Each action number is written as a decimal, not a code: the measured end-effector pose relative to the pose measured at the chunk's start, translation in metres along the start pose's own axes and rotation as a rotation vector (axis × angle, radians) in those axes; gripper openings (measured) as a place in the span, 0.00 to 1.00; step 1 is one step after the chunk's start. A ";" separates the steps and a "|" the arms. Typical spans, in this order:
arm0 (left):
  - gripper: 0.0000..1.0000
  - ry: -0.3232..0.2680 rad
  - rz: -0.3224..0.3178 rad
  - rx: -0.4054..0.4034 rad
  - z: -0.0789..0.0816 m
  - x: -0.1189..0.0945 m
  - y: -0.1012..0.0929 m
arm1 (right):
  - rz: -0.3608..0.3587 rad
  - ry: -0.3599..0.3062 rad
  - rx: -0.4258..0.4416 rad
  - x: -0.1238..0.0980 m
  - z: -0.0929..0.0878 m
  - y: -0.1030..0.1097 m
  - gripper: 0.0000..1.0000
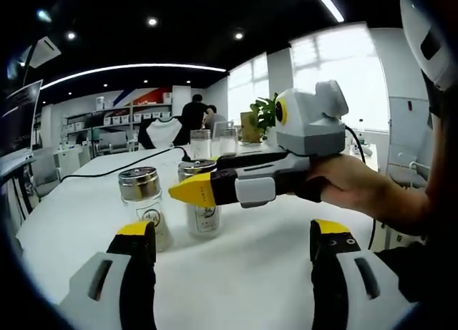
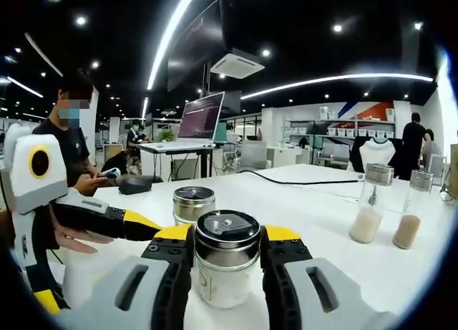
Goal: Rotate the seasoning bottle until the label or dispensing opening points toward the visible target arrow and the bottle remains upright within the marked orientation range
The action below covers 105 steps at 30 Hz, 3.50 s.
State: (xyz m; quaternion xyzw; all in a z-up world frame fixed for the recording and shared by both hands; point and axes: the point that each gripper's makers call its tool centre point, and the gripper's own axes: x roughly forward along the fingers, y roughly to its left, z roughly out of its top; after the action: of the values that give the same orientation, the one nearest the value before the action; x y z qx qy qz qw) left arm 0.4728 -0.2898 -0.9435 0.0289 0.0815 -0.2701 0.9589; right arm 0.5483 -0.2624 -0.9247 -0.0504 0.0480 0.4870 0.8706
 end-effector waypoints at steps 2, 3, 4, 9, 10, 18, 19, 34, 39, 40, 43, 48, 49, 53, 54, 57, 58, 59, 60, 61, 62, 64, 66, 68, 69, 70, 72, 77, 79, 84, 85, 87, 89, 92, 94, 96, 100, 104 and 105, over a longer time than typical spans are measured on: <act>0.94 -0.001 -0.004 0.001 0.000 0.000 -0.001 | -0.013 0.021 -0.011 0.001 -0.004 -0.001 0.43; 0.94 0.000 -0.004 0.000 0.001 0.000 -0.001 | -0.017 0.022 -0.008 0.000 -0.005 -0.002 0.46; 0.94 0.000 -0.002 0.001 0.001 0.000 -0.001 | -0.017 0.022 -0.005 -0.001 -0.005 -0.001 0.47; 0.94 -0.003 0.003 -0.001 0.003 -0.001 -0.001 | -0.025 0.005 0.005 -0.008 -0.001 -0.004 0.48; 0.94 -0.001 0.002 0.001 0.003 0.000 -0.002 | -0.027 0.001 0.005 -0.008 0.000 -0.005 0.48; 0.94 0.012 -0.007 -0.001 0.002 0.003 -0.006 | 0.007 -0.012 0.000 -0.011 0.001 -0.001 0.33; 0.94 0.012 -0.007 -0.001 0.002 0.003 -0.007 | 0.001 -0.012 -0.013 -0.012 0.002 -0.002 0.32; 0.94 0.014 0.003 -0.002 0.006 0.004 -0.004 | 0.012 -0.013 0.003 -0.017 0.002 -0.006 0.35; 0.94 0.008 0.006 0.008 0.011 0.005 -0.003 | 0.012 -0.022 0.006 -0.019 0.007 -0.005 0.38; 0.94 0.006 0.005 0.009 0.012 0.006 -0.003 | 0.012 -0.028 0.004 -0.021 0.009 -0.004 0.39; 0.94 0.006 0.007 0.017 0.013 0.006 -0.004 | 0.019 -0.038 0.004 -0.025 0.013 -0.002 0.39; 0.94 0.000 0.014 0.023 0.016 0.007 -0.004 | 0.020 -0.064 0.007 -0.036 0.023 0.000 0.42; 0.94 -0.002 0.015 0.022 0.017 0.007 -0.004 | 0.021 -0.074 0.005 -0.039 0.026 0.001 0.42; 0.94 -0.009 0.018 0.014 0.020 0.006 -0.007 | 0.022 -0.102 0.007 -0.049 0.036 0.002 0.42; 0.94 -0.010 0.019 0.014 0.020 0.006 -0.007 | 0.022 -0.108 0.009 -0.052 0.038 0.002 0.42; 0.94 -0.010 0.022 0.018 0.022 0.006 -0.009 | 0.020 -0.118 0.007 -0.057 0.041 0.002 0.42; 0.94 -0.010 0.022 0.021 0.023 0.005 -0.009 | 0.017 -0.122 0.005 -0.060 0.042 0.003 0.42; 0.94 -0.013 0.023 0.023 0.025 0.004 -0.009 | 0.017 -0.123 0.003 -0.062 0.043 0.003 0.43; 0.94 -0.016 0.025 0.024 0.026 0.004 -0.009 | 0.016 -0.124 0.000 -0.065 0.044 0.003 0.43; 0.94 -0.017 0.025 0.024 0.026 0.003 -0.009 | 0.014 -0.124 -0.002 -0.067 0.044 0.002 0.43; 0.93 -0.018 0.026 0.023 0.027 0.003 -0.009 | 0.011 -0.124 -0.004 -0.069 0.044 0.002 0.43; 0.93 -0.021 0.026 0.023 0.027 0.003 -0.009 | -0.001 -0.125 -0.008 -0.075 0.045 0.000 0.43; 0.93 -0.024 0.025 0.025 0.028 0.003 -0.009 | -0.016 -0.124 -0.005 -0.082 0.044 -0.003 0.43; 0.93 -0.025 0.022 0.027 0.030 0.004 -0.009 | -0.032 -0.125 -0.004 -0.088 0.045 -0.006 0.43; 0.93 -0.029 0.019 0.030 0.031 0.005 -0.010 | -0.042 -0.125 -0.004 -0.091 0.045 -0.008 0.43; 0.93 -0.030 0.017 0.031 0.032 0.005 -0.010 | -0.047 -0.126 -0.003 -0.092 0.045 -0.009 0.43; 0.93 -0.035 0.015 0.035 0.034 0.005 -0.011 | -0.061 -0.126 0.001 -0.097 0.045 -0.012 0.43; 0.92 -0.039 0.010 0.025 0.036 0.006 -0.011 | -0.085 -0.131 0.010 -0.106 0.044 -0.017 0.43; 0.92 -0.044 -0.001 0.010 0.037 0.008 -0.011 | -0.090 -0.123 0.013 -0.109 0.042 -0.019 0.43; 0.91 -0.055 -0.025 0.017 0.046 0.012 -0.015 | -0.124 -0.123 0.014 -0.124 0.039 -0.023 0.44; 0.91 -0.058 -0.026 0.021 0.047 0.013 -0.015 | -0.132 -0.130 0.017 -0.127 0.041 -0.024 0.44; 0.91 -0.064 -0.026 0.021 0.049 0.014 -0.016 | -0.137 -0.154 0.021 -0.131 0.045 -0.025 0.45; 0.91 -0.086 -0.021 0.009 0.055 0.013 -0.015 | -0.129 -0.153 0.049 -0.136 0.047 -0.025 0.48; 0.91 -0.097 -0.016 0.014 0.062 0.012 -0.014 | -0.146 -0.139 0.030 -0.142 0.045 -0.028 0.54; 0.91 -0.098 -0.013 0.024 0.066 0.011 -0.013 | -0.157 -0.141 0.032 -0.147 0.044 -0.031 0.54; 0.91 -0.105 -0.005 0.038 0.071 0.009 -0.011 | -0.170 -0.140 0.043 -0.153 0.041 -0.035 0.54; 0.91 -0.118 0.011 0.046 0.079 0.008 -0.005 | -0.197 -0.131 0.060 -0.161 0.035 -0.042 0.54; 0.91 -0.124 0.024 0.040 0.083 0.010 -0.001 | -0.213 -0.131 0.070 -0.167 0.033 -0.046 0.54; 0.91 -0.121 0.028 0.044 0.083 0.010 -0.001 | -0.213 -0.132 0.070 -0.168 0.034 -0.046 0.54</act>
State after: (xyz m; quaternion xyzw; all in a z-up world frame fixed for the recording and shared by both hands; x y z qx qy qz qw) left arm 0.4925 -0.3040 -0.8638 0.0345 0.0170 -0.2598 0.9649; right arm 0.5013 -0.4231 -0.8674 0.0076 0.0019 0.3919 0.9200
